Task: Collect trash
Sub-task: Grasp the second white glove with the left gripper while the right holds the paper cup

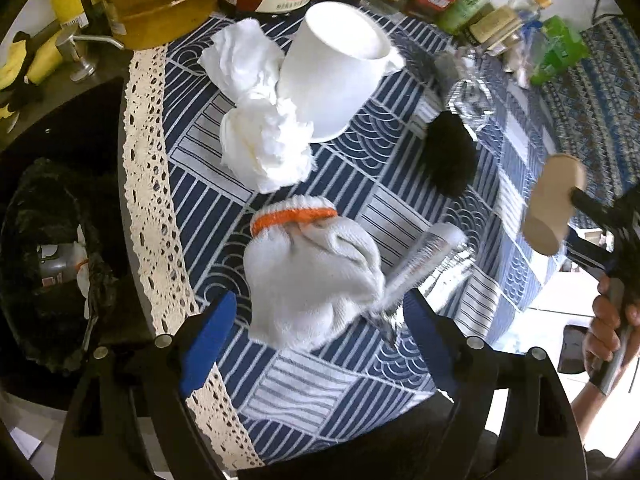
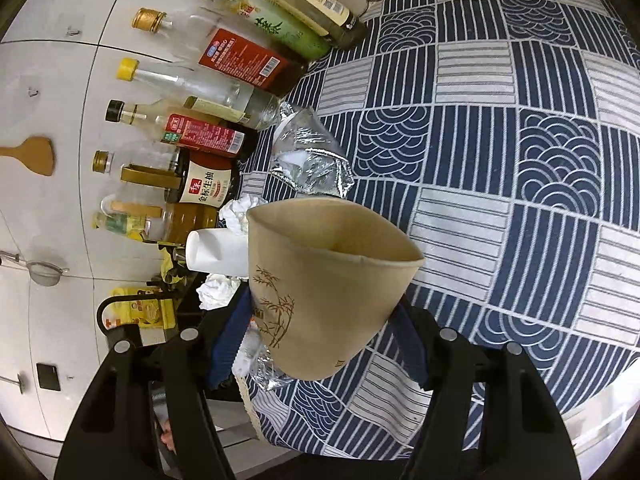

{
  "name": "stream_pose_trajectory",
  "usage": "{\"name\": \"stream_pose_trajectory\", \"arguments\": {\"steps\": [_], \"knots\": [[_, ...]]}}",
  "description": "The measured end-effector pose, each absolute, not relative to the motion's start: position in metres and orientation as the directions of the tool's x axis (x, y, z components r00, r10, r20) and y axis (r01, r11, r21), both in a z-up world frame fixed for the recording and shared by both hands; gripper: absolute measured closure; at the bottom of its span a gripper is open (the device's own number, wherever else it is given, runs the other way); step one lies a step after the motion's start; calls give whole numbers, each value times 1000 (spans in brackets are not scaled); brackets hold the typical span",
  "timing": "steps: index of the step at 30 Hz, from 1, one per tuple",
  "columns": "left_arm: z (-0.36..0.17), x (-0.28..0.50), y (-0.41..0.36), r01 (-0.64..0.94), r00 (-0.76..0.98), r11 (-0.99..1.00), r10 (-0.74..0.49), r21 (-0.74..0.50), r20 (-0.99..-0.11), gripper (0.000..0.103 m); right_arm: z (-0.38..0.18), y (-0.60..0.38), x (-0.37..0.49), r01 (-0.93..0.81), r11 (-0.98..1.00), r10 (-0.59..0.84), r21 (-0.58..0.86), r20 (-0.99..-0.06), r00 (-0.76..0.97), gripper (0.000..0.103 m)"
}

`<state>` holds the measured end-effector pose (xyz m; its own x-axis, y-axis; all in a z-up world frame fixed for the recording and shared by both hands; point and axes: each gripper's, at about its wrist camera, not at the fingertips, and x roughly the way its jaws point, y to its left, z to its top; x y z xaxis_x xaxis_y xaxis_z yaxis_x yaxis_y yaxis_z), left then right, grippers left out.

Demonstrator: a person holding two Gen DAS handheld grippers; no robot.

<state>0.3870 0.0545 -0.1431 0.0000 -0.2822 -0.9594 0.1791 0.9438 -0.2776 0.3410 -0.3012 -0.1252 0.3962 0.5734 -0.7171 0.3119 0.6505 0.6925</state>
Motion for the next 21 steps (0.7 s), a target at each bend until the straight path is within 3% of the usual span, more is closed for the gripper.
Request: {"name": "stream_pose_trajectory", "arguments": {"steps": [11,21], "knots": [[-178,400,48,71,-63,950,-300,-304,-952,22,-124,-313,338,278,691,561,668,-737,377,36],[-178,398,56,39,-36,944,-326,-327,-945,67,-123,-299,350,226,713,581,664,-739,340,36]]}}
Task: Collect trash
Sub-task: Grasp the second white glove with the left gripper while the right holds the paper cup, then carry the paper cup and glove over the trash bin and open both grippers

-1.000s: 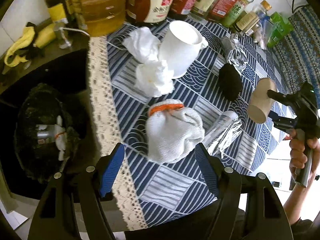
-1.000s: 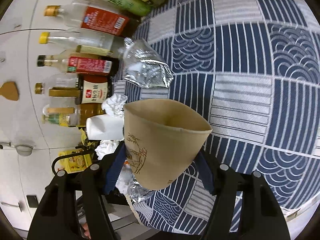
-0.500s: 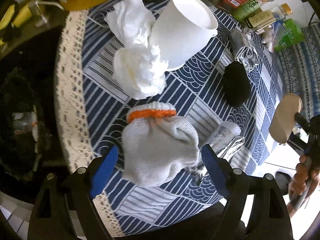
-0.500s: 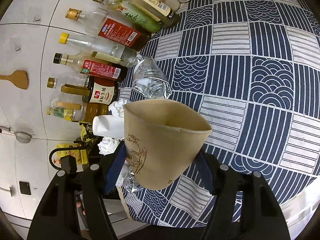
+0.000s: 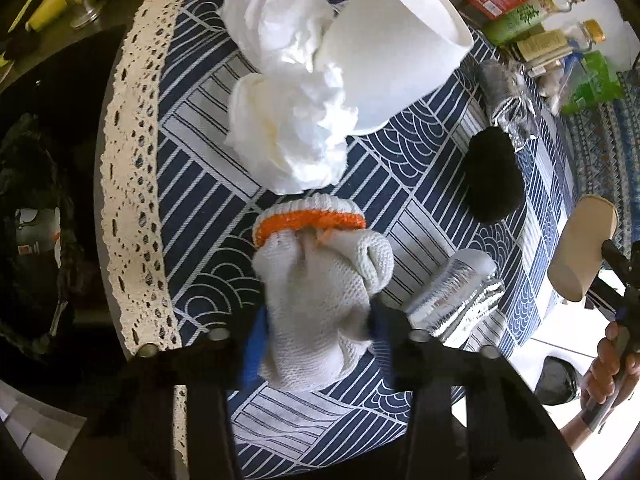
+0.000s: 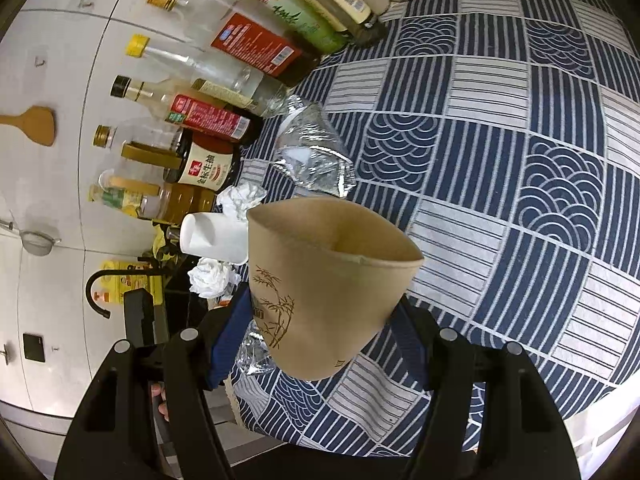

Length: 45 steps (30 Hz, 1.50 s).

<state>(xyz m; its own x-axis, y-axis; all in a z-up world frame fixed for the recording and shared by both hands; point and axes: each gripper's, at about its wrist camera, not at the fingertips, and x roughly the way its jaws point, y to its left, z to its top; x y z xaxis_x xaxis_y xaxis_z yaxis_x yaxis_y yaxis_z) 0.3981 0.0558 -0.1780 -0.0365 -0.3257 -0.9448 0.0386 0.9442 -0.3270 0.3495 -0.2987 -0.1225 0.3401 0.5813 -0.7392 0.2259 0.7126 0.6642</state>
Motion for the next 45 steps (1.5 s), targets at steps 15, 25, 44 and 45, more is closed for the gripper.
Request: {"name": "stream_pose_trajectory", "arguments": {"steps": [15,25,44,45], "knots": [[-145,389,94,64,57,919,-392,-388,-918,75,-106,-232,352,149,751,588,643,-754,292,36],[-121,376,142,62,133,906,-424,-419,-896,75,-102,-147,356,58,769,613,637,-760,214,36],[-110,336,301,-60,250,892,-421,-448,-872,75,-117,42,350,-100,776,629,622,-775,61,36],[-110,334,308,-65,255,892,-419,-448,-872,75,-117,52,355,-110,775,629,622,-775,54,36]]}}
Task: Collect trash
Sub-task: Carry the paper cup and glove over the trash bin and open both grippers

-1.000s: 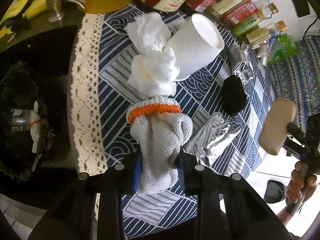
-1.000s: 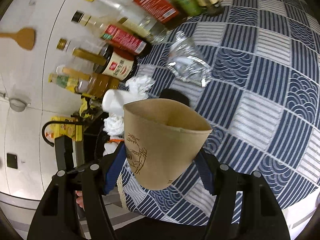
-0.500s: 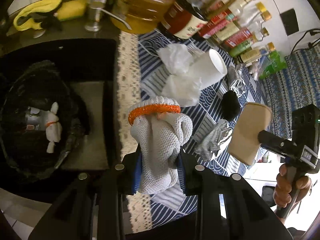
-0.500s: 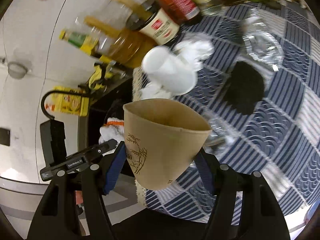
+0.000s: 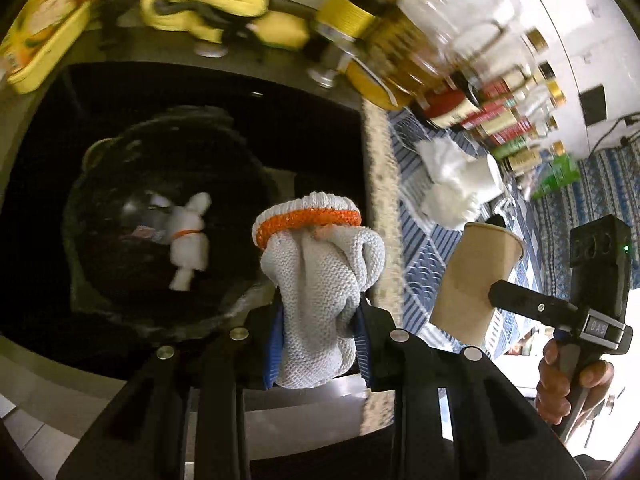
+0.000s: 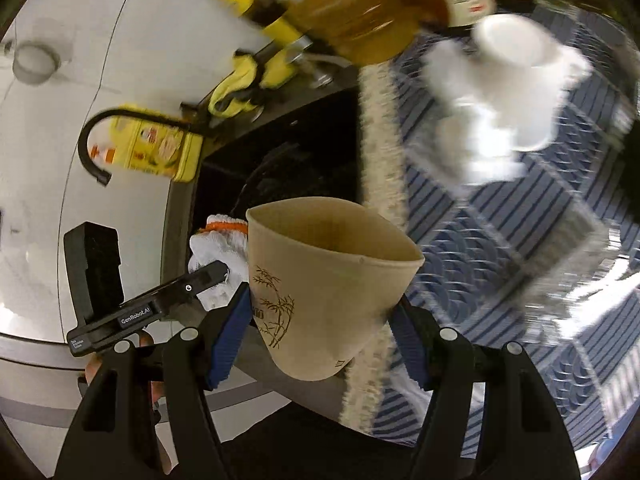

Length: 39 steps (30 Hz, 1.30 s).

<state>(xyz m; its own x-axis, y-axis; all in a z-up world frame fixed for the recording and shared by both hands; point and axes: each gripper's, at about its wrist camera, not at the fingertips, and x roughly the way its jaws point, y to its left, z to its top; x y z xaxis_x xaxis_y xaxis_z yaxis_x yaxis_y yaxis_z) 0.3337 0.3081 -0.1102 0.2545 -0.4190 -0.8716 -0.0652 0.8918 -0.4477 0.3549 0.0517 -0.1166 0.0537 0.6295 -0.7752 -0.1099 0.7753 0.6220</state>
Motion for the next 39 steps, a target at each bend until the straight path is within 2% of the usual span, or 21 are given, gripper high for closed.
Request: {"name": "stream_pose_trajectory", "arguments": {"steps": [12,21,23,24,26,39], "knots": [[-98,314,412,-152,341,872,-396,-466,-853,75,-111,180,404,-235,768,608,596,-793,-22,36],[-98,329,445,-158,381,827,-454,-540,-806,74,-109,235,424,-277,775,580,567,-813,-42,35],[-101,335,448,-164,375,822,-459,-545,-805,69,-110,240,428,-277,781,571,560,-819,-46,34],[-103,338,449,-182,371,821,-453,-541,-811,60,-111,244,433,-273,789,560,550,-827,-51,32],[-104,342,454,-205,374,810,-453,-549,-809,47,-113,247,439,-268,800,544,536,-837,-51,19],[-115,353,458,-222,346,804,-464,-551,-816,47,-125,245,452,-218,805,552,552,-831,-64,19]]}}
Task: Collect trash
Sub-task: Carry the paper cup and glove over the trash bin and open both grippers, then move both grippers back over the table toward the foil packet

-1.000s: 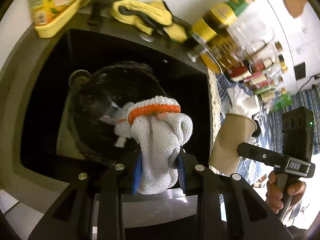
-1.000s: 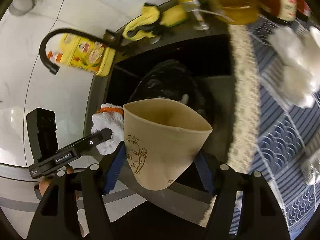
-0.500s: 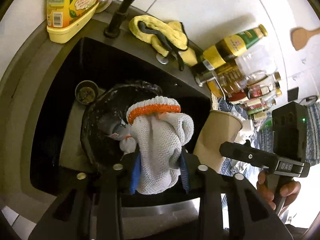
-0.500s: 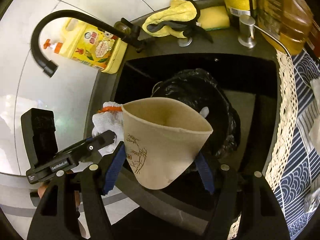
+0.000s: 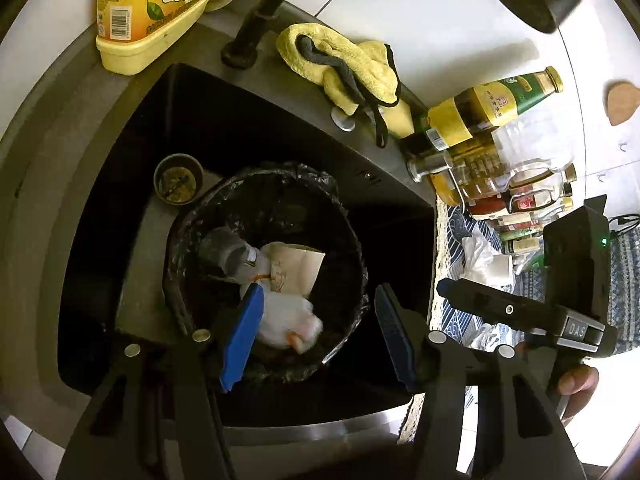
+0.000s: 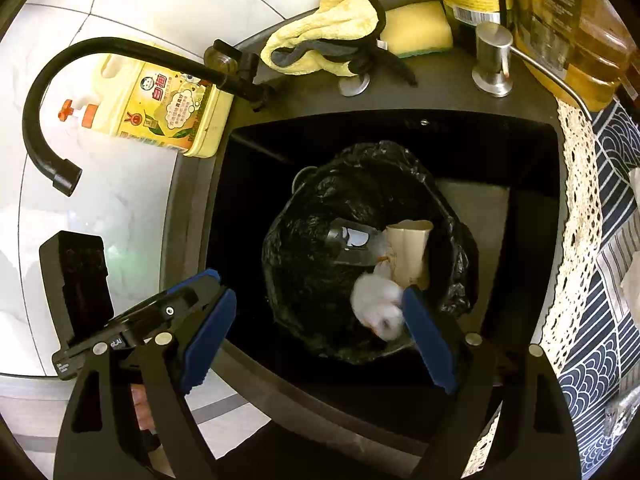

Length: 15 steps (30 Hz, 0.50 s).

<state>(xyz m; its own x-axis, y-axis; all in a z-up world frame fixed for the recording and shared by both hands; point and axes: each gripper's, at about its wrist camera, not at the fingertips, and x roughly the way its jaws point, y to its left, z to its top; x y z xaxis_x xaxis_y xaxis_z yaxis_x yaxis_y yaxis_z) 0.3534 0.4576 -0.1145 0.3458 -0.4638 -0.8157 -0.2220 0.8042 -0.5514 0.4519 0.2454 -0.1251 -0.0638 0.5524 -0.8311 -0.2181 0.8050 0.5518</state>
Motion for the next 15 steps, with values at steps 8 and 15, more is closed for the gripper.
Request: {"name": "stream_pose_trajectory", "arguments": {"steps": [8,15], "knots": [[-105,344,449,-195,352,820,-454,-538,-819,47,-112,233,435,-204,805,567,557,-824,-13,19],[-93,329,444,-177,372,824,-450,-538,-812,37,-98,218,414,-206,810,567,550,-823,35,19]]}}
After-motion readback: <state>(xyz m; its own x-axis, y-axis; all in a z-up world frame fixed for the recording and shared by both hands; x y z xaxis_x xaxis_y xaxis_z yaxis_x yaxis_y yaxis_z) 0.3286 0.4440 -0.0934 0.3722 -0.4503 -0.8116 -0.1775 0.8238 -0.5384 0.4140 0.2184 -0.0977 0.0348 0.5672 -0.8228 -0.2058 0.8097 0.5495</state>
